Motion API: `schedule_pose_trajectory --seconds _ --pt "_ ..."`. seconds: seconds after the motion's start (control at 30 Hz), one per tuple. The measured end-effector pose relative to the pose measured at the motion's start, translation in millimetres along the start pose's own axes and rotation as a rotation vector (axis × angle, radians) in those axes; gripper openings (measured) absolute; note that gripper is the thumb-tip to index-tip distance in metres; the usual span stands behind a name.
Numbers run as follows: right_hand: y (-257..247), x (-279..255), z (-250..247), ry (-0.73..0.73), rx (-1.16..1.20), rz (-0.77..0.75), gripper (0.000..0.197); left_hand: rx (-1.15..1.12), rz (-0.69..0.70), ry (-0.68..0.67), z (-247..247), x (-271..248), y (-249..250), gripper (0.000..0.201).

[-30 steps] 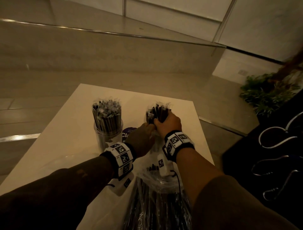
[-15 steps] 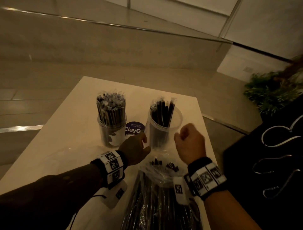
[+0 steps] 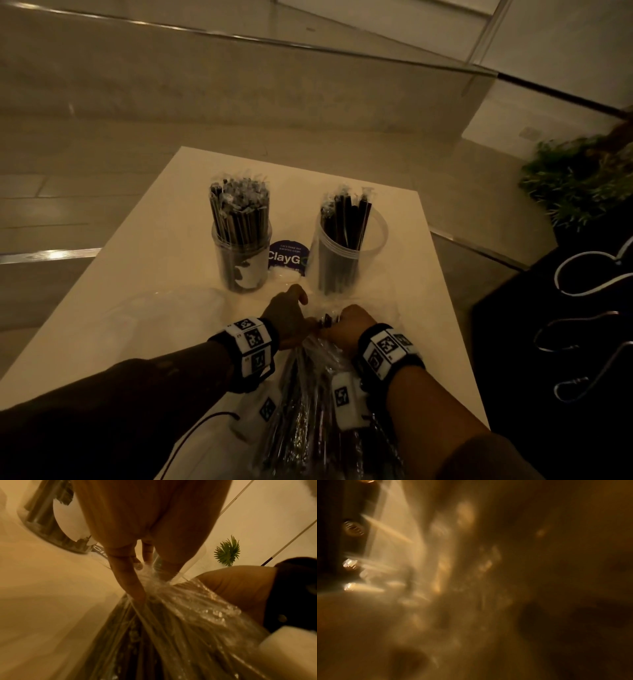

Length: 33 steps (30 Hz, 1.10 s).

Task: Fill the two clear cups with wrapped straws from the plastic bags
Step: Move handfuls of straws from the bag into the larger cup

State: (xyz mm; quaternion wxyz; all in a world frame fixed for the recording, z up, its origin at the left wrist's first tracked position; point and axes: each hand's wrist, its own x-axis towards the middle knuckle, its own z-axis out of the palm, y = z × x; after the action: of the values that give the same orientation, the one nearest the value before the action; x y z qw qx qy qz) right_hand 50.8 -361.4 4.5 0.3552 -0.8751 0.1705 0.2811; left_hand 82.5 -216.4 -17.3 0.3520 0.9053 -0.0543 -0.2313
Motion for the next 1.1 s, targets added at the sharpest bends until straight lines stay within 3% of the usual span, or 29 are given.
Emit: schedule_pose_trajectory --seconds 0.1,0.2,0.37,0.5,0.63,0.77,1.03,1.1 --pt "-9.9 -8.7 -3.6 -0.013 0.028 -0.068 0.026 -0.004 -0.007 0.021 0.6 1.4 -2.8 0.047" --pt "-11.8 -13.2 -11.9 0.018 0.112 -0.034 0.007 -0.005 0.020 0.040 -0.1 1.5 -3.5 0.045" --pt "-13.8 -21.7 -6.8 -0.006 -0.025 -0.009 0.033 0.017 0.024 0.069 5.0 0.4 -5.7 0.041" --pt "-16.5 -21.7 -4.1 -0.022 -0.020 -0.045 0.031 0.017 0.040 0.101 4.1 -1.4 -5.9 0.037" --pt "-12.8 -14.3 -6.9 0.103 0.178 0.017 0.005 0.027 0.033 0.116 0.7 -0.5 -7.2 0.031" --pt "-20.2 -22.1 -19.3 0.262 0.337 -0.113 0.008 -0.013 0.003 0.100 0.4 -0.7 -5.0 0.029" --pt "-63.6 -68.5 -92.9 0.700 0.471 -0.568 0.012 -0.016 -0.006 0.058 -0.9 3.2 -8.3 0.024" --pt "-76.4 -86.2 -112.2 0.741 0.580 -0.663 0.011 -0.008 0.062 0.166 -6.9 1.0 -2.6 0.033"
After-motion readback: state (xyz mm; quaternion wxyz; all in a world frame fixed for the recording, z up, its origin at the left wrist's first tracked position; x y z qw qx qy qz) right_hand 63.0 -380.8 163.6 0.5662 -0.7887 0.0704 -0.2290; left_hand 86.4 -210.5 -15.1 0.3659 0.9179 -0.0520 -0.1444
